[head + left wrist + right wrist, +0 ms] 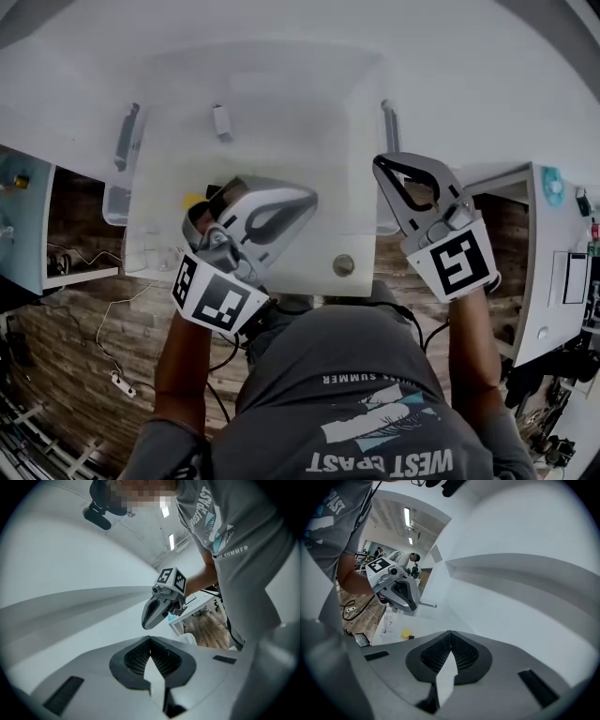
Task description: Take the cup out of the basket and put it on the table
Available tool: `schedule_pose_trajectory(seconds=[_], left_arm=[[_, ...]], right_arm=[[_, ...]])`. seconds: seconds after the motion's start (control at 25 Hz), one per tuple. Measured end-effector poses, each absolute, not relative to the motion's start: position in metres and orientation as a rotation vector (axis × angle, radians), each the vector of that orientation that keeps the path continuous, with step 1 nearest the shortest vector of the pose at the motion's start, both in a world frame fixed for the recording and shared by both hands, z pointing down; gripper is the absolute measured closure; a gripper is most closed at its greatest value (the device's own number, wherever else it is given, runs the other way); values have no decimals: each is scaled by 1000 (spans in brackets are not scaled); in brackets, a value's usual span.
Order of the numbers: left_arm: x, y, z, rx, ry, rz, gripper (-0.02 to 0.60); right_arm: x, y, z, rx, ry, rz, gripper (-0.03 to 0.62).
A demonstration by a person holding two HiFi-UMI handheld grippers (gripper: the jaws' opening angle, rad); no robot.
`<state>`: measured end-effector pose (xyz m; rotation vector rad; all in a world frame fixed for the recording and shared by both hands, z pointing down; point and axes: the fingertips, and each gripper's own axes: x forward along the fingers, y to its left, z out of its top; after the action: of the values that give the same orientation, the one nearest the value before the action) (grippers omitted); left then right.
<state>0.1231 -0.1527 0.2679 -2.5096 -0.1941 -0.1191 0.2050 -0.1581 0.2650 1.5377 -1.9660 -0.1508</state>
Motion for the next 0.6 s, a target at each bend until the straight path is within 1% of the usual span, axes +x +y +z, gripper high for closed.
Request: schedule_pose_trajectory(seconds=[0.12,0.28,0.44,0.6], left_arm=[[125,-158,276,-2544,-181,-112,571],[132,-173,281,-2591,-99,-119,571],[138,-177,286,-2600,-29,-165,571],[135,-183,293,-2630,54,-202,571]], right_arm=[[212,-180,286,1487,-1966,-83,583],[247,-219,319,1447,-1938,-13,583],[273,-260,357,1416,-1941,151,582],[277,-296,409,1326,-1925,324,573]])
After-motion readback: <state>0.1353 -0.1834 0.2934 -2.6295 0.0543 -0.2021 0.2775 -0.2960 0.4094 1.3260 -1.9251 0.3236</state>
